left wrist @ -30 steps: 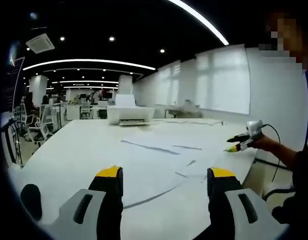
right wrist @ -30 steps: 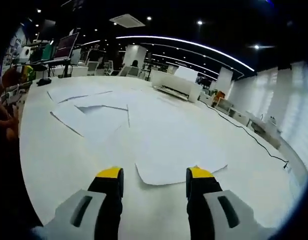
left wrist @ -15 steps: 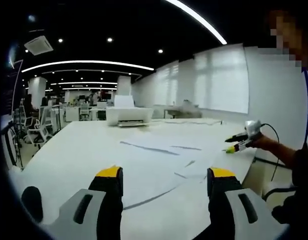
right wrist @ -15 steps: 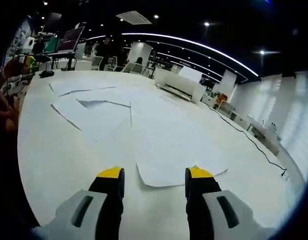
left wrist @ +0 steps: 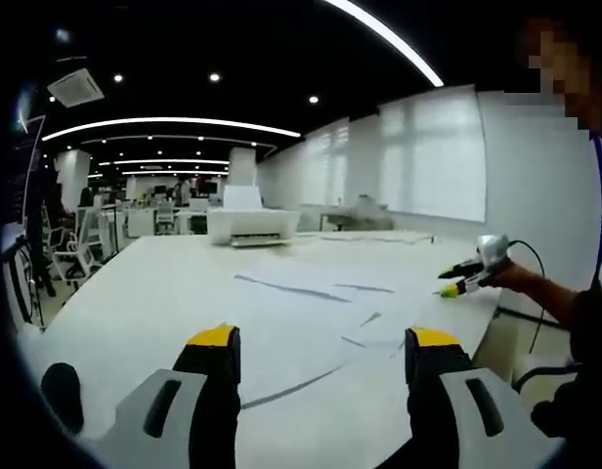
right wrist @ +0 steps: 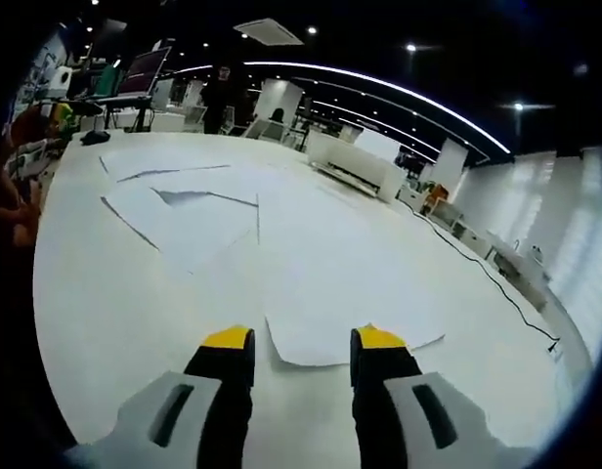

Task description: Organize the stack of printing papers by aligning and flattening the scattered papers on the table

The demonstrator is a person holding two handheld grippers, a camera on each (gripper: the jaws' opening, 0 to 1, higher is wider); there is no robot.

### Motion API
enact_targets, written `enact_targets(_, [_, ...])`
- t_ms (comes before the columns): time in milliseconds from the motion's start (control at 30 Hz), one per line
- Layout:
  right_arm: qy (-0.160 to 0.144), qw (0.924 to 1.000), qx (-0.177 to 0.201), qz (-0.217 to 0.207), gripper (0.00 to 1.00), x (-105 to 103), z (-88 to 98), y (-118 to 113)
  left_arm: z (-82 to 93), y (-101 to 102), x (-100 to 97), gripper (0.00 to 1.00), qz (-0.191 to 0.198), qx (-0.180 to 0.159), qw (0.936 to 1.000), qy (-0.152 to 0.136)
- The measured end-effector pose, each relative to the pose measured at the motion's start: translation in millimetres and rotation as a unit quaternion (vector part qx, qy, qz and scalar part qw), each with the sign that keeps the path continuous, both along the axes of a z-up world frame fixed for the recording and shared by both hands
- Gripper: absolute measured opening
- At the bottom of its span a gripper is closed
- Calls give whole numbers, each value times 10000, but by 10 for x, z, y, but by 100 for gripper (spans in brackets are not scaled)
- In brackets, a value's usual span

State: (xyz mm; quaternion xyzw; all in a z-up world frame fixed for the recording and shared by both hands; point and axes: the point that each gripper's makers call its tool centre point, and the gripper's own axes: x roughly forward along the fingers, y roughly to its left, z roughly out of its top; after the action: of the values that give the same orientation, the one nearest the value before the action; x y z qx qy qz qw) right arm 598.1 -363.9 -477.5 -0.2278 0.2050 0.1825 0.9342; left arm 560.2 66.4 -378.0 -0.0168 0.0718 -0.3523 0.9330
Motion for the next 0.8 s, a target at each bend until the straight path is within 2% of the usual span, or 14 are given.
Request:
enact_targets(500, [-6, 9999, -169, 21, 31, -7, 0, -36, 10, -11, -4, 72, -2, -14, 10000, -5])
enact_targets(800, [-23, 9990, -410, 192, 25, -24, -5, 11, 5, -24, -10, 72, -18, -4, 10000, -7])
